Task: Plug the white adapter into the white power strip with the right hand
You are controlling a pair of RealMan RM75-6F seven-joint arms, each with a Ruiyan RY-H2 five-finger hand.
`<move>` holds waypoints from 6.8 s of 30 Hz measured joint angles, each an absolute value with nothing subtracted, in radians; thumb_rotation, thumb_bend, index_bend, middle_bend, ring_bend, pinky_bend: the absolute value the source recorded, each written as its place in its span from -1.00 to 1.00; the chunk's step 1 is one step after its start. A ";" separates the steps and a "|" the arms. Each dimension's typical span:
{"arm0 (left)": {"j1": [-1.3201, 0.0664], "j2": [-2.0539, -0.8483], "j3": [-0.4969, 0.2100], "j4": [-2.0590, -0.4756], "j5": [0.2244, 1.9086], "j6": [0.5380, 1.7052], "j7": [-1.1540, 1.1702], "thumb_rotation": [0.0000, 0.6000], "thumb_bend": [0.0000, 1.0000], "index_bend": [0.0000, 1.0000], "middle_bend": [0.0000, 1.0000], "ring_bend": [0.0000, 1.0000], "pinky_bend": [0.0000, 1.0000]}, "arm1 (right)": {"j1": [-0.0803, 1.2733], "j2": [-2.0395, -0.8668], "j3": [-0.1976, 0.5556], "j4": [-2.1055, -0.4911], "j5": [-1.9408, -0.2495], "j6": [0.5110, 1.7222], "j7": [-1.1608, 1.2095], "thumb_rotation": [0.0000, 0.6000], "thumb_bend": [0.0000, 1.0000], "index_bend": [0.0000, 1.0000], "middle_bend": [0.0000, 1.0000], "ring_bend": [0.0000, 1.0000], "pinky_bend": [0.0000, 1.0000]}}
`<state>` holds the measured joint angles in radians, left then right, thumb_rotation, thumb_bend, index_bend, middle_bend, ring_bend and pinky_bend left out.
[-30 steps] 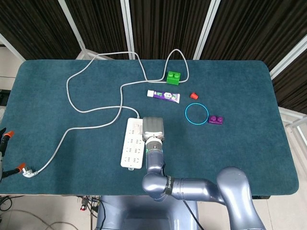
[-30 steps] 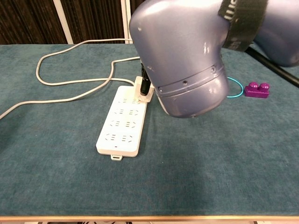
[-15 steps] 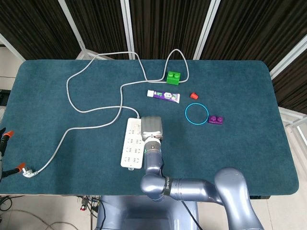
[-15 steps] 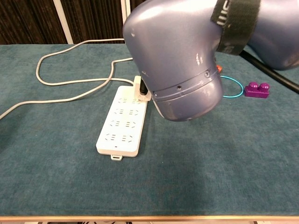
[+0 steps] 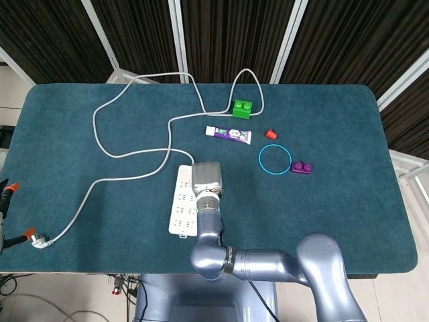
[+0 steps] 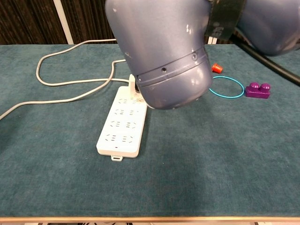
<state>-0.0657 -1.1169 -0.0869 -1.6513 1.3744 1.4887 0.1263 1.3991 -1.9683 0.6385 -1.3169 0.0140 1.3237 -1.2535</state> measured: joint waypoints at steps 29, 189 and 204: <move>-0.066 -1.114 -0.086 -1.657 1.369 1.485 0.129 1.00 -0.80 -0.73 -1.00 -1.00 -1.00 | 1.399 -1.999 0.633 -1.261 0.004 1.300 -1.274 1.00 0.31 0.63 0.34 0.32 -0.16; -0.061 -1.115 -0.080 -1.669 1.370 1.492 0.147 1.00 -0.80 -0.73 -1.00 -1.00 -1.00 | 1.151 -1.681 0.410 -1.932 -0.195 1.330 -1.155 1.00 -0.53 -0.80 0.17 0.25 0.08; -0.063 -1.108 -0.085 -1.670 1.356 1.482 0.138 1.00 -0.80 -0.73 -1.00 -1.00 -1.00 | 1.217 -1.759 0.384 -1.838 -0.163 1.314 -1.132 1.00 -0.54 -0.80 0.17 0.25 0.08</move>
<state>-0.0634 -1.1081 -0.0850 -1.6702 1.3560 1.4822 0.1378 1.2175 -1.7593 0.3839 -1.8377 -0.1632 1.3136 -1.1322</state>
